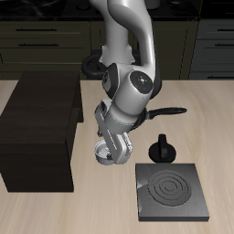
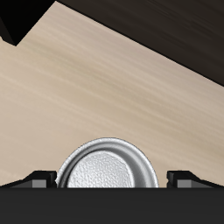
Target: Place the ramekin on the bottom layer of the wooden shelf
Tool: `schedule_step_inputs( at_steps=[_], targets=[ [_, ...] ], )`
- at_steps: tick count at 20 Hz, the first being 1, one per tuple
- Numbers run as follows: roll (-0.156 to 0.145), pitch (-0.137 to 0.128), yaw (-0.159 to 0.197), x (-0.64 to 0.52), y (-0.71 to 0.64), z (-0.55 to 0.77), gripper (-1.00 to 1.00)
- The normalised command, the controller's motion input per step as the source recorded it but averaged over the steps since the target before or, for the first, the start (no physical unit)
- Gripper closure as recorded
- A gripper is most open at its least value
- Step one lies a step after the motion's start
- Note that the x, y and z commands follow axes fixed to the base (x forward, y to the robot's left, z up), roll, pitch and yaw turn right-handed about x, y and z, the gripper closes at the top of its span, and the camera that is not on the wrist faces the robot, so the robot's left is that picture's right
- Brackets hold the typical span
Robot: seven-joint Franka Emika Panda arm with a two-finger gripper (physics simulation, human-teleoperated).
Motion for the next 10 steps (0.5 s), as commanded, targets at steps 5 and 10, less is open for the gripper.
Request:
schedule_step_inputs(
  at_steps=[5,10],
  targets=[
    [-0.006,-0.013,0.010,-0.03,-0.05,0.03,-1.00],
    [0.015,0.032,0.006,-0.10,0.10,-0.17,-1.00]
  ],
)
